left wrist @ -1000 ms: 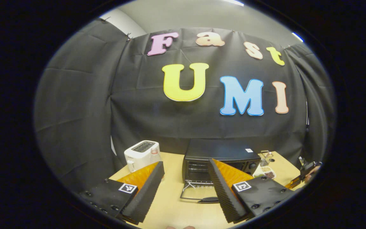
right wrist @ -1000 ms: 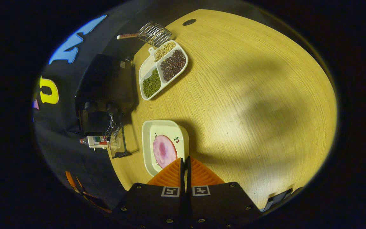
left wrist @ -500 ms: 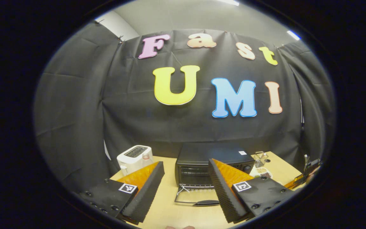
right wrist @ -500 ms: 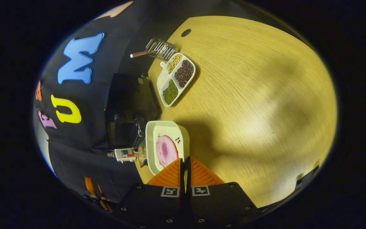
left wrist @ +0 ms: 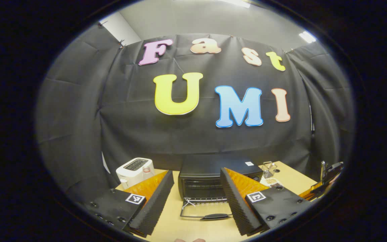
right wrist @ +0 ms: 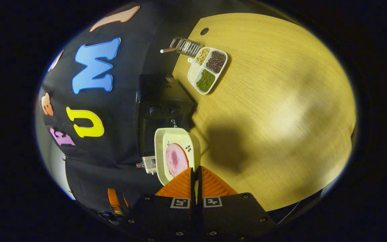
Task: Open the electric oven with the left hand, put the food in, and close the electric oven.
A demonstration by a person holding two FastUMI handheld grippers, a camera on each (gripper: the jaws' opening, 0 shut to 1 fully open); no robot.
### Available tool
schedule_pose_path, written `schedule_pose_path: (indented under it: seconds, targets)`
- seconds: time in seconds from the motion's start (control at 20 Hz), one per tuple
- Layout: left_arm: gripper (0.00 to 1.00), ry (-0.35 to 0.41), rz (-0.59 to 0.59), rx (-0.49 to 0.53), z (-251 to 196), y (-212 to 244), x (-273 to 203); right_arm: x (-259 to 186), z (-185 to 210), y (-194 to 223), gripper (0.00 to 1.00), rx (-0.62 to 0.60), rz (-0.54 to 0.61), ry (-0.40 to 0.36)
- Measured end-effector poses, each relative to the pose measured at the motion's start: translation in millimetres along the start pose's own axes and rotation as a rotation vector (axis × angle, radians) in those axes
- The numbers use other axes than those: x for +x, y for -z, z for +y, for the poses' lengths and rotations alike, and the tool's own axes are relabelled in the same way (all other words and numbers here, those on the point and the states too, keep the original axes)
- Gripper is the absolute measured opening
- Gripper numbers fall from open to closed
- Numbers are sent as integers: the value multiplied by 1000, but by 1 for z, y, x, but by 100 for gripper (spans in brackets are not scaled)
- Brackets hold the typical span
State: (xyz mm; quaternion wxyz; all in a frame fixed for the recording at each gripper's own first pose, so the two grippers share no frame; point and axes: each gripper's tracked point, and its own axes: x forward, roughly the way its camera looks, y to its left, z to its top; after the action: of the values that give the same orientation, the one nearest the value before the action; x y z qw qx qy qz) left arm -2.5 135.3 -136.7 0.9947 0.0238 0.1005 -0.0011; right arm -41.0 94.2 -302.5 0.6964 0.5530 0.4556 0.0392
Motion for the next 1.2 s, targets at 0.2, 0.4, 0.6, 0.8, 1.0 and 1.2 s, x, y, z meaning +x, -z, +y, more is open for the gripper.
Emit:
schedule_pose_path:
  seconds: [0.2, 0.4, 0.6, 0.8, 1.0, 1.2]
  targets:
    - [98, 21, -57, -1, 5, -31, -8, 26, 26, 16, 0, -5, -18, -10]
    - [90, 16, -132, 2, 19, -74, -21, 66, 54, 21, 0, 5, -48, -28]
    - [90, -12, -173, -7, 43, -92, -31, 111, 72, 24, 0, 20, -47, -27]
    - [98, -70, -118, 15, 75, -74, -41, 163, 84, 18, 1, 116, -91, 3]
    - [94, -137, -59, 24, 110, -54, -58, 203, 93, -7, 1, 207, -230, 9]
    - [94, -201, 2, 28, 138, -39, -74, 233, 104, -21, 1, 285, -360, -15]
